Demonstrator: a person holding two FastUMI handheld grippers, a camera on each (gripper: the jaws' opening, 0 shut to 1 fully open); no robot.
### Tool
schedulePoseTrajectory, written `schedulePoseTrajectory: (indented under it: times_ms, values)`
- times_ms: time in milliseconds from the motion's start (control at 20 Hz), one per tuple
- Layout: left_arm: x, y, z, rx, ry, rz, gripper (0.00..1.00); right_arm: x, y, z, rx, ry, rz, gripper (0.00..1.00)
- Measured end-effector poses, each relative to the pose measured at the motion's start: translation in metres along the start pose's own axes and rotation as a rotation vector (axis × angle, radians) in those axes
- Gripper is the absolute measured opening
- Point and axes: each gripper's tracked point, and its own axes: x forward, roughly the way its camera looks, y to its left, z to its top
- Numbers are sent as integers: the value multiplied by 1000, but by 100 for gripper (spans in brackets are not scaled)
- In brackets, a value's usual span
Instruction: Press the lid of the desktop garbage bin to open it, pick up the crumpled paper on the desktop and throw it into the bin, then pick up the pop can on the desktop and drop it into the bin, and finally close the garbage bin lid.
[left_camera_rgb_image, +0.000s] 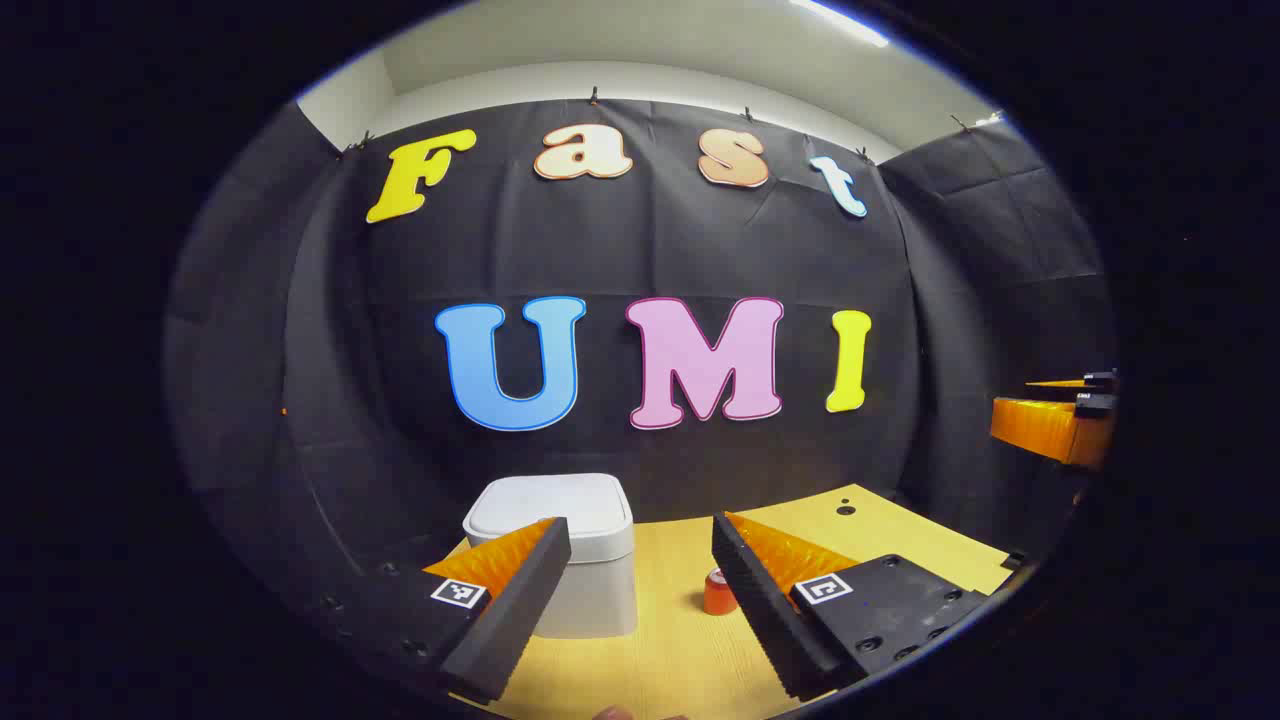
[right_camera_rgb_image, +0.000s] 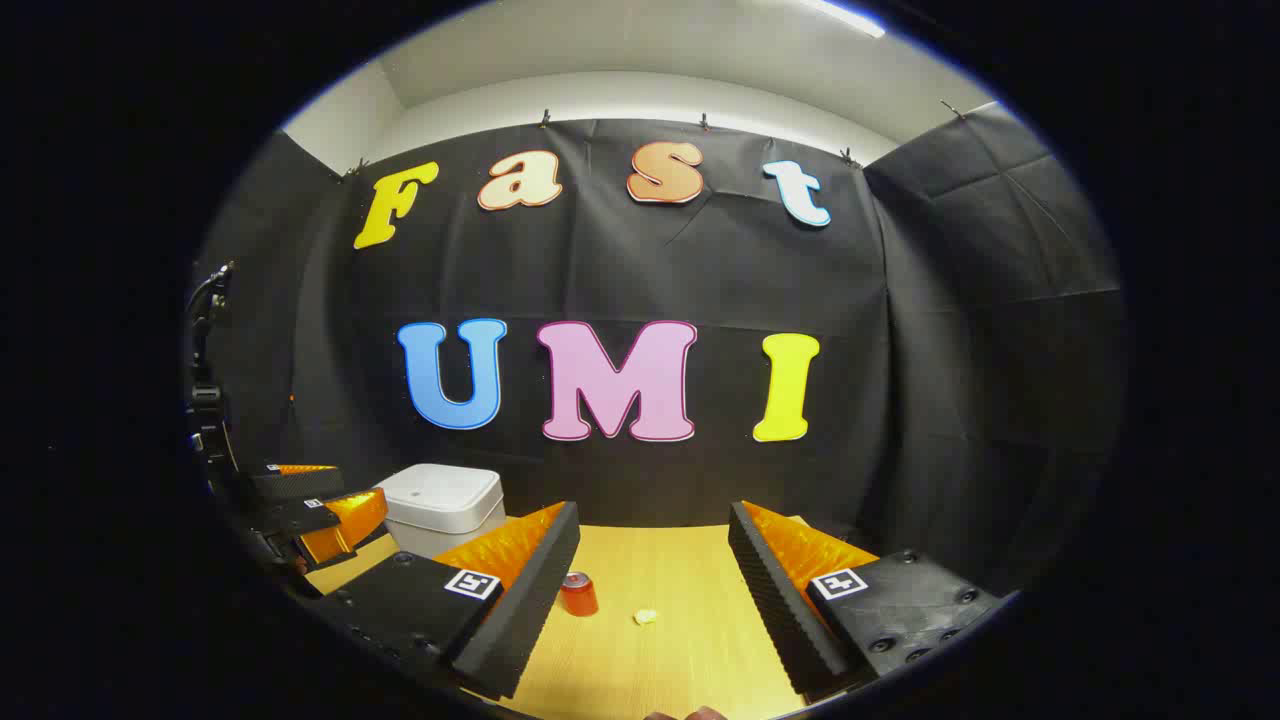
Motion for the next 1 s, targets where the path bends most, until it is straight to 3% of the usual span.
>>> schedulePoseTrajectory:
  times_ms: [100,300,1000]
  values:
    - [0,3,3,24,-15,21,96,0,3,0,16,-3,17,96]
    - [-2,-14,4,-16,-17,-37,96,1,3,-2,-10,-4,14,96]
    - [3,-8,6,-23,-17,-41,96,8,1,-9,-28,12,16,96]
